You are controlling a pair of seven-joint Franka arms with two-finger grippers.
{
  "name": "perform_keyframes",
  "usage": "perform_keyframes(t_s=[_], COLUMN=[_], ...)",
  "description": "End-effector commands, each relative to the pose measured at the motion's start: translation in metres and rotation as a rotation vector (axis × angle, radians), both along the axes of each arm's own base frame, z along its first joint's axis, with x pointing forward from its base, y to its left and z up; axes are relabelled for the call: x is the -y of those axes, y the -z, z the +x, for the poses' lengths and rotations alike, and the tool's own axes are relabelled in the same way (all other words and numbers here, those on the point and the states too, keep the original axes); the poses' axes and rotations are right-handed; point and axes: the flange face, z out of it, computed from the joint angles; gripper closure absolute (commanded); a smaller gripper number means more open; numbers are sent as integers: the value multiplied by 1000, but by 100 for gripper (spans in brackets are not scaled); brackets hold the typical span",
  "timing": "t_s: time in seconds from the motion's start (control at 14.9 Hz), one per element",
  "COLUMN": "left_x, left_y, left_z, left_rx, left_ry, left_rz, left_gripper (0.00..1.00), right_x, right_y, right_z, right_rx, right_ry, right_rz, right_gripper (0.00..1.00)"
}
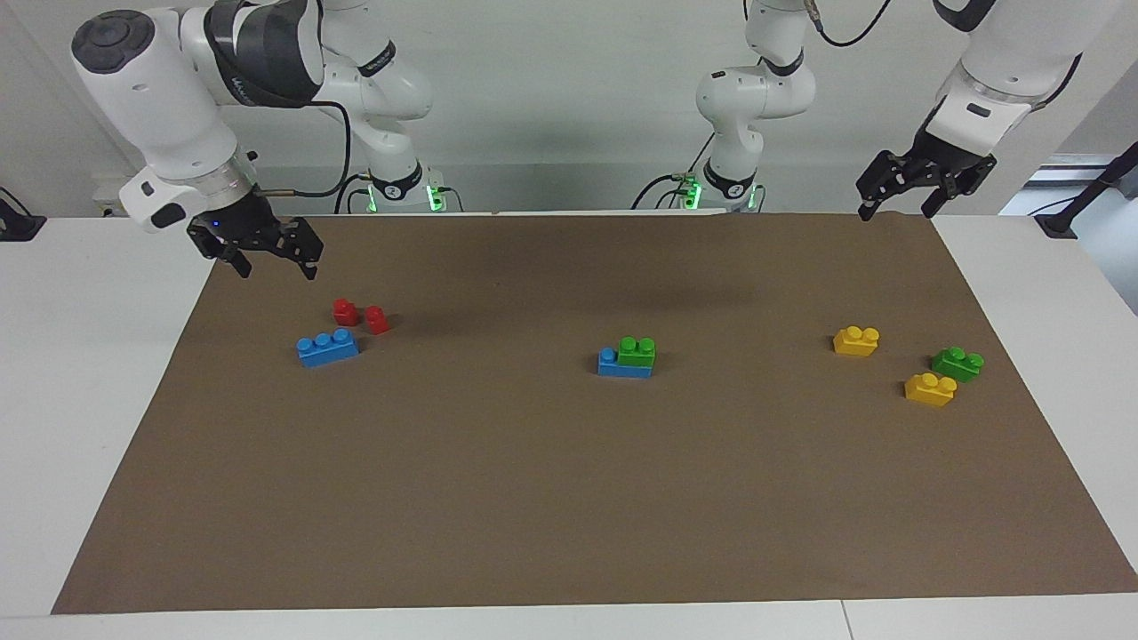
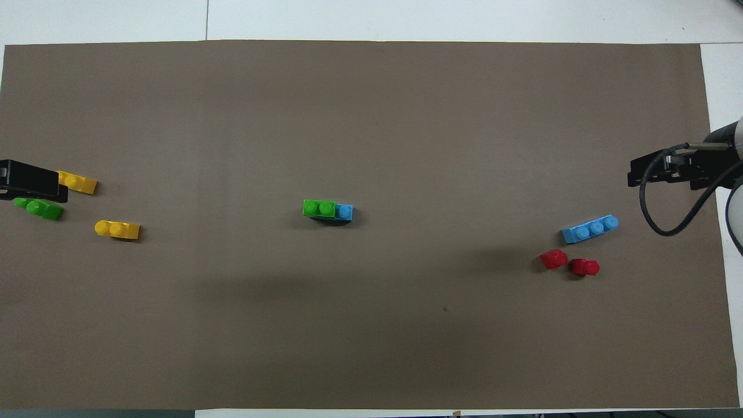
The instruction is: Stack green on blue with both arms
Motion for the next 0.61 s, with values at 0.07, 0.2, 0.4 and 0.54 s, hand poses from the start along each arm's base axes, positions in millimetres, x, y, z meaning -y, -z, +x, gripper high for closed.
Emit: perform_keyframes(t_s=[0.07,0.2,0.4,0.54], left_x=[-4,-6,-4,-5], left_y=[0,-2,-2,-2], left_z=[-9,-9,-9,-9], left_rx=[5,12,10,10], left_ry=[2,-3,2,-1], left_rz=[-4,-4,-4,-4], left_gripper=[0,0,0,0], right_x=[1,1,1,2], right_y=[2,2,2,2], right_z=[2,2,1,1], right_rx=[0,0,-1,-1], right_ry=[-24,-23,-13,-13], right_rz=[-1,-1,0,0], right_gripper=[0,0,0,0])
